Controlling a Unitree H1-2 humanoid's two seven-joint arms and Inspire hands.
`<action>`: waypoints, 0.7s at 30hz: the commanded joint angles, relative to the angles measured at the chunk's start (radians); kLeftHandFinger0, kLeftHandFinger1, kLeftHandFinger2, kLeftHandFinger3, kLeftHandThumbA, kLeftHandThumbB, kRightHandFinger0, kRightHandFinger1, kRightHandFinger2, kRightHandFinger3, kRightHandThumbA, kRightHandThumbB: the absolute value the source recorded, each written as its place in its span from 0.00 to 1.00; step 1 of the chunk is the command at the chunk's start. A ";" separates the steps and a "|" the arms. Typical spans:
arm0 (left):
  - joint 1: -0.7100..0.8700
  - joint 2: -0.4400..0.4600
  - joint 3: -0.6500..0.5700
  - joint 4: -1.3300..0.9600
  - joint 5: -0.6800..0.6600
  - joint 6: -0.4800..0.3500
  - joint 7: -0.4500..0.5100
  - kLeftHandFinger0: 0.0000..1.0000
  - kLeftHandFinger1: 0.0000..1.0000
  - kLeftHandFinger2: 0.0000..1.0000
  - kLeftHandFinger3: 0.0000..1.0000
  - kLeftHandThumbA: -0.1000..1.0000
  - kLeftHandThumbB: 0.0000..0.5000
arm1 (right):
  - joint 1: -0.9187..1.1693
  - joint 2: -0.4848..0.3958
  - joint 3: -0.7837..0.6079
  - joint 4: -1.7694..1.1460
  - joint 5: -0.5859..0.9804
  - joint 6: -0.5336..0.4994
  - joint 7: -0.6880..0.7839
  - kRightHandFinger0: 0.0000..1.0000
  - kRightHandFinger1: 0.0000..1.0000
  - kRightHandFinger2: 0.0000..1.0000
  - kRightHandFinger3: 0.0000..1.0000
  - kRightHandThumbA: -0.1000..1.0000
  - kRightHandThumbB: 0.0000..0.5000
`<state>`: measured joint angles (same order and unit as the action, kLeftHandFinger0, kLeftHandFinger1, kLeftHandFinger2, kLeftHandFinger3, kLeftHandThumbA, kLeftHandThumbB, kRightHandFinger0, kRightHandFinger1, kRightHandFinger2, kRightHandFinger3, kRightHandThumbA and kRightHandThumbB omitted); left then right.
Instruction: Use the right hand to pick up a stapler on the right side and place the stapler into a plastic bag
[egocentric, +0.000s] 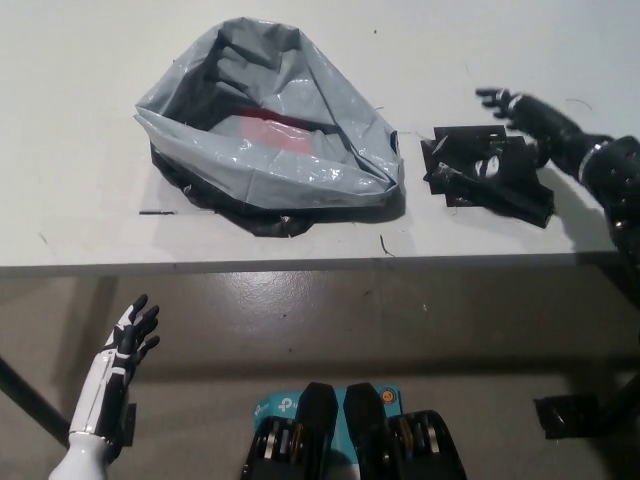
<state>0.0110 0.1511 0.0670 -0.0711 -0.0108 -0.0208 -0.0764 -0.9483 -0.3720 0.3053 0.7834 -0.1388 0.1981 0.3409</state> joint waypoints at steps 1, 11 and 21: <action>-0.012 0.016 0.007 -0.031 -0.004 -0.033 -0.001 1.00 1.00 1.00 1.00 1.00 0.00 | -0.059 -0.001 0.019 0.039 -0.036 -0.056 0.045 1.00 1.00 1.00 1.00 0.87 0.84; -0.013 0.016 0.004 -0.037 -0.008 -0.024 -0.008 1.00 1.00 1.00 1.00 1.00 0.00 | -0.045 0.022 0.049 0.109 -0.082 -0.086 0.034 1.00 1.00 1.00 1.00 0.85 0.79; -0.009 0.020 0.002 -0.043 -0.007 -0.017 -0.010 1.00 1.00 1.00 1.00 1.00 0.00 | -0.055 0.039 0.076 0.189 -0.130 -0.153 0.012 1.00 1.00 1.00 1.00 0.92 0.79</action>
<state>0.0097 0.1533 0.0668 -0.0729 -0.0100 -0.0198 -0.0768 -0.9612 -0.3416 0.3631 0.9229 -0.2240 0.1094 0.3626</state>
